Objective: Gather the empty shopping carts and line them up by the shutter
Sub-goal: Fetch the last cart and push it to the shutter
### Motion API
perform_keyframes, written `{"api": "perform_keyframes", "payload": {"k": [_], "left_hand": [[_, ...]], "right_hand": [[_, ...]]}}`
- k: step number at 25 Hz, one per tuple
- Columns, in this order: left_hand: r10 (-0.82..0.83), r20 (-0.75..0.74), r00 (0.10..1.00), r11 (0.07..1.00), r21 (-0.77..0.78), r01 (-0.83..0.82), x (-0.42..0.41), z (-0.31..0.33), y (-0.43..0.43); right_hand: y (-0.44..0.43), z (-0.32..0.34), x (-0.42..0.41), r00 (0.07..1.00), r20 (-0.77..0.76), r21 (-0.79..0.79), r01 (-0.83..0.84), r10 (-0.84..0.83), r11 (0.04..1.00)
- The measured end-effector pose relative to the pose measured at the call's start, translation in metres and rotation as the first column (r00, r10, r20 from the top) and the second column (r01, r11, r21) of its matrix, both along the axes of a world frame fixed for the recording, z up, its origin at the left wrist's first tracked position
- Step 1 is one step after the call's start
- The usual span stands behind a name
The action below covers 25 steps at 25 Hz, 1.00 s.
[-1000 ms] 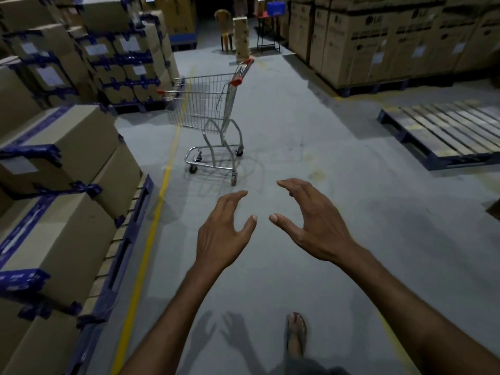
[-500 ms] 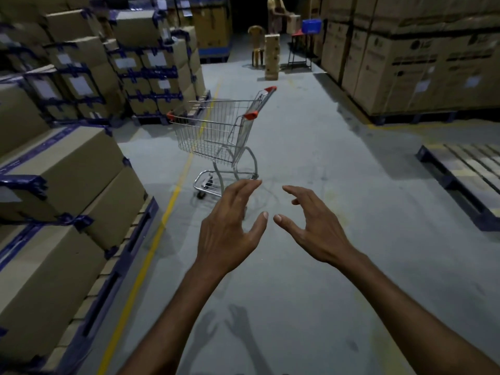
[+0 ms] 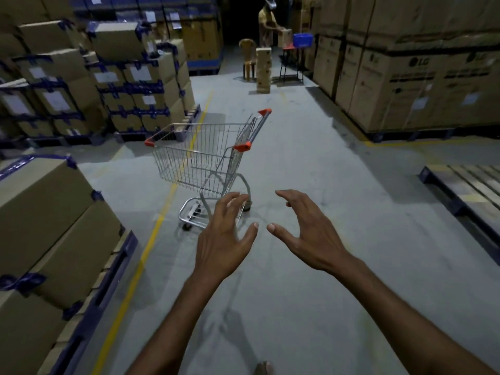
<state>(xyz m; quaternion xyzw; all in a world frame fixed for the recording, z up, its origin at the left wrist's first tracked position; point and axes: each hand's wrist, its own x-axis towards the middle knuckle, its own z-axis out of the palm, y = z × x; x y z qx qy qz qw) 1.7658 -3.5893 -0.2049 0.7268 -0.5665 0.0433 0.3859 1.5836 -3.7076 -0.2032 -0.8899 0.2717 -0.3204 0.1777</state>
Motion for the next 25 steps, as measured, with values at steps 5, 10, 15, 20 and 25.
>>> {"api": "perform_keyframes", "payload": {"k": [5, 10, 15, 20, 25], "left_hand": [[0.005, 0.003, 1.0, 0.998, 0.062, -0.005, 0.076, 0.006, -0.113], [-0.004, 0.0, 1.0, 0.996, 0.085, 0.004, 0.132, -0.003, -0.202], [0.004, 0.047, 0.999, 0.992, 0.124, -0.01, 0.18, -0.024, -0.305], [0.05, 0.05, 0.997, 0.988, 0.14, -0.057, 0.223, -0.048, -0.438], [0.125, 0.074, 0.989, 0.929, 0.342, -0.143, 0.257, -0.076, -0.558]], "right_hand": [[-0.112, 0.01, 0.063, 0.996, -0.086, -0.045, 0.03, -0.034, 0.999], [-0.215, 0.003, 0.12, 0.992, -0.108, -0.033, 0.064, -0.067, 0.997], [-0.339, -0.023, 0.186, 0.984, -0.178, -0.032, 0.017, -0.023, 0.999], [-0.481, -0.053, 0.255, 0.969, -0.239, -0.003, -0.063, 0.06, 0.998], [-0.609, -0.074, 0.315, 0.914, -0.377, 0.018, -0.158, 0.153, 0.987]]}}
